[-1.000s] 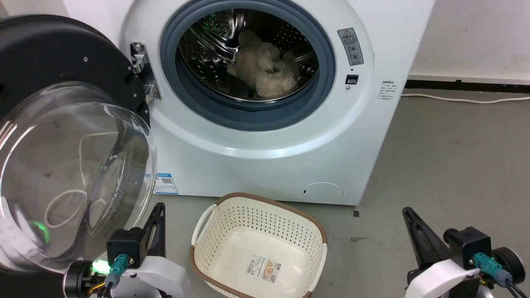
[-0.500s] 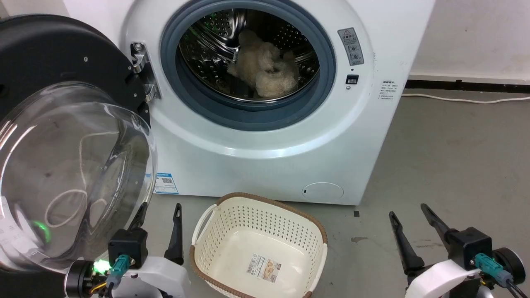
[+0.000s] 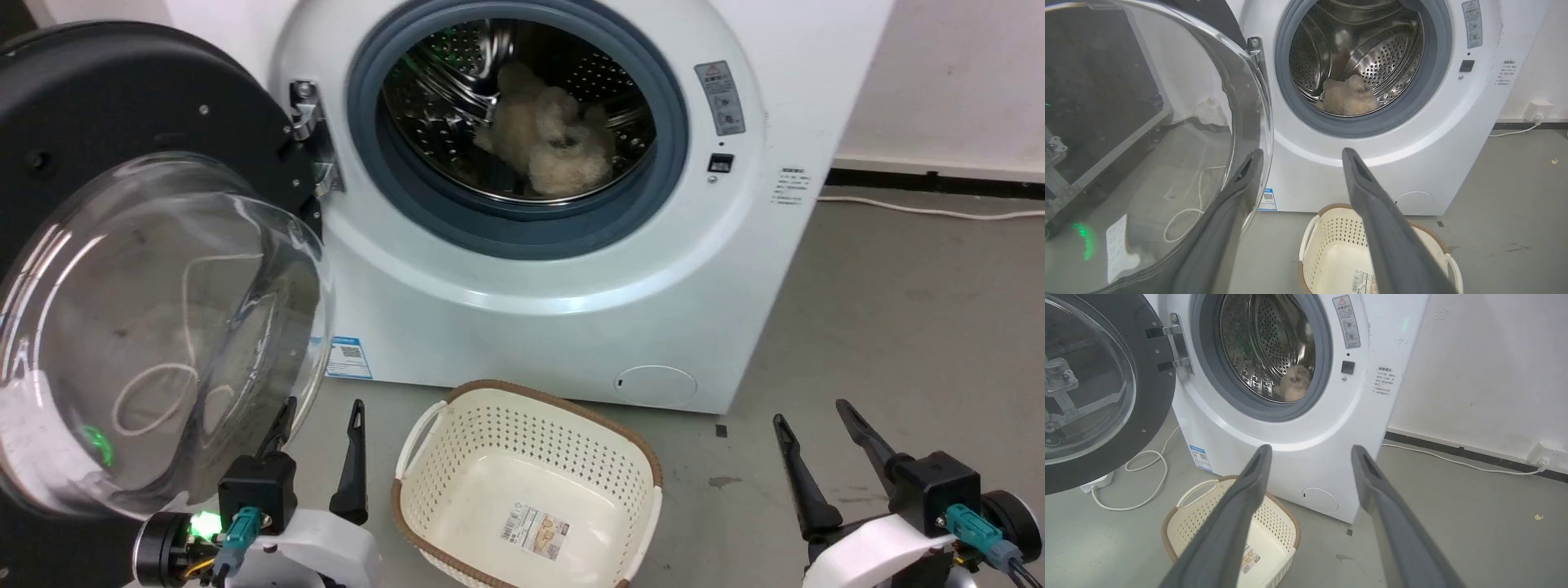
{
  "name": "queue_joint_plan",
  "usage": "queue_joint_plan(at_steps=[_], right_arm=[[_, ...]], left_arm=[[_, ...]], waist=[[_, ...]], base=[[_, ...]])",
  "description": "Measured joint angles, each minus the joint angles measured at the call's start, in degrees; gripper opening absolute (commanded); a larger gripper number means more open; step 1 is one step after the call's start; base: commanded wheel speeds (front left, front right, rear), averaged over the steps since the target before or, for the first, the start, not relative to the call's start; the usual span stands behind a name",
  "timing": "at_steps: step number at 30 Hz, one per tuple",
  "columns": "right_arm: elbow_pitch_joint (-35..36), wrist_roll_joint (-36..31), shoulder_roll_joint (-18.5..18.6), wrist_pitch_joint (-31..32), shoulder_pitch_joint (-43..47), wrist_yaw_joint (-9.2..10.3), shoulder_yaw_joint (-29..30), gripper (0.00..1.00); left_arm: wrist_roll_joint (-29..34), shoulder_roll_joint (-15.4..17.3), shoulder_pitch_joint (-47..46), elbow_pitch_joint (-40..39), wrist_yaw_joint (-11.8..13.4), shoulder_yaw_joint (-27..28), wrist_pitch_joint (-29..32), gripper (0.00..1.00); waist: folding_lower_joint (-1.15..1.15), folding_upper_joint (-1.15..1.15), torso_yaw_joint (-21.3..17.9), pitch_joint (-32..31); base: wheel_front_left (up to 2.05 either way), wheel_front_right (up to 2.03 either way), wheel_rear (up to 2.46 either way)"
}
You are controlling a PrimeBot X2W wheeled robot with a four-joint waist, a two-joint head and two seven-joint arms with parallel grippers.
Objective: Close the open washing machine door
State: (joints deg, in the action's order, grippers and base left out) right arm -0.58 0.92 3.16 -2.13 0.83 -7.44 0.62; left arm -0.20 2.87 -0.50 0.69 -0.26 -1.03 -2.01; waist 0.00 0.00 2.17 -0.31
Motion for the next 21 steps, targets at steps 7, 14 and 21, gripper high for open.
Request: queue_joint_plan(at_steps=[7, 14, 21], right_arm=[[-0.35, -0.01, 0.0, -0.64, 0.15, 0.0, -0.56, 1.0], [-0.78, 0.08, 0.0, -1.77, 0.3, 0.0, -1.68, 1.0], [-1.77, 0.19, 0.13, -2.6, 0.08, 0.0, -3.26, 1.0]], left_arm=[[-0.25, 0.0, 0.01, 0.16, -0.41, -0.25, -0.82, 1.0], [-0.43, 0.01, 0.18, 0.09, -0.42, -0.23, -1.85, 1.0], [-0.48, 0.01, 0.64, -0.62, -0.34, 0.05, -2.67, 1.0]], waist=[[0.0, 0.0, 2.28, -0.36], [0.0, 0.0, 5.67, -0.66], [0.0, 0.0, 7.64, -0.32]], base=[[0.0, 0.0, 0.0], [0.0, 0.0, 0.0], [0.0, 0.0, 0.0]])
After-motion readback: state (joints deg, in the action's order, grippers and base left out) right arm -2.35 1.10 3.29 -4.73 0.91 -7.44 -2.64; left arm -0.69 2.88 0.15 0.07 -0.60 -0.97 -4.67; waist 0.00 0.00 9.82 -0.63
